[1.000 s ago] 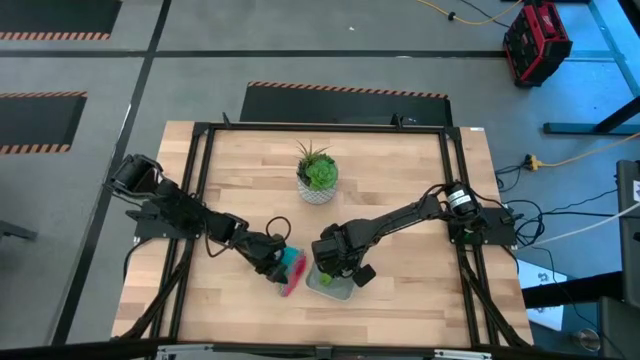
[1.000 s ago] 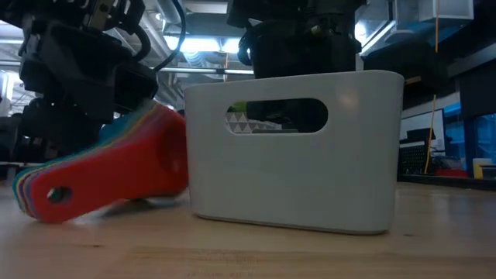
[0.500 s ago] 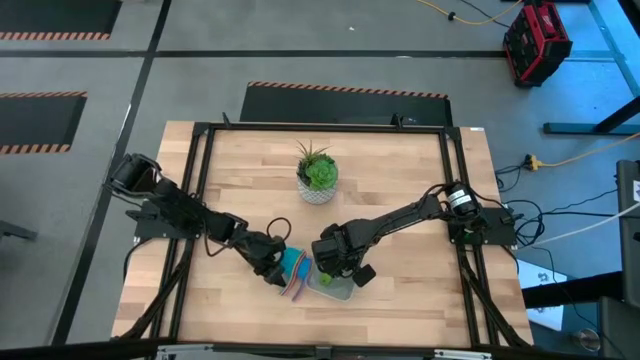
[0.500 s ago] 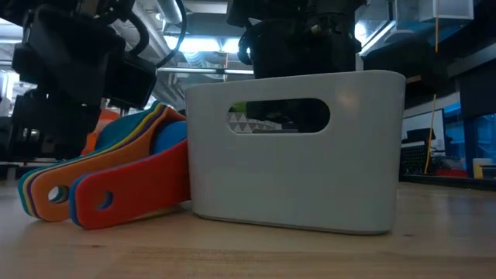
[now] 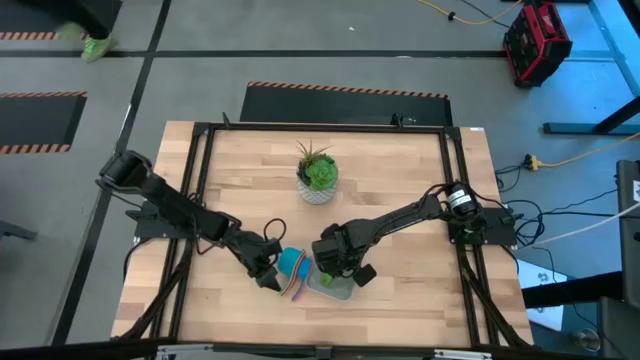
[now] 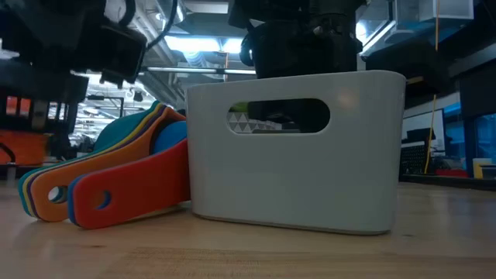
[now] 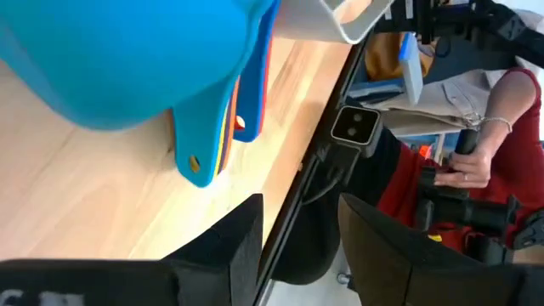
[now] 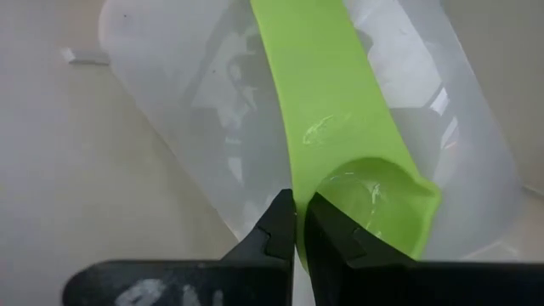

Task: Nest measuring cups in basket
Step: Remove the measuring cups from the bin

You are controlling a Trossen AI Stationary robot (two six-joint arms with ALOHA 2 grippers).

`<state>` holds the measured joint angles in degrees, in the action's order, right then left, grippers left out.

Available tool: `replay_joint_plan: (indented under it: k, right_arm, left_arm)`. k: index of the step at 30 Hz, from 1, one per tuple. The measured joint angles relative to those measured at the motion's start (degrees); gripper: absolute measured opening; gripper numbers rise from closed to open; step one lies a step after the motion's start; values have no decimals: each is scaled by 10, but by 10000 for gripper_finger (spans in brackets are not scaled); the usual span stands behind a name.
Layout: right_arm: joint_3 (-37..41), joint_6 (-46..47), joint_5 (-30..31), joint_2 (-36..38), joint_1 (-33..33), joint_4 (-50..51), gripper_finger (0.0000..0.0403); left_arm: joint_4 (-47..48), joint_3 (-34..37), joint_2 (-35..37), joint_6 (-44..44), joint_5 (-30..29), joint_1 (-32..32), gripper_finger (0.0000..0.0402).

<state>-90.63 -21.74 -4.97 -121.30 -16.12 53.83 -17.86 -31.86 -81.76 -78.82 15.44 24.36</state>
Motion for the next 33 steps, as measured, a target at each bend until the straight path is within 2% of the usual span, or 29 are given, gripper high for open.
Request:
replay_joint_plan:
  k: [10,33]
  right_arm:
    - [0,-11,0,0,0,26,16]
    - [0,-13,38,49,-3,43,16]
  left_arm:
    - [60,0,70,43,-46,0,147]
    - [84,0,70,45,-44,-4,147]
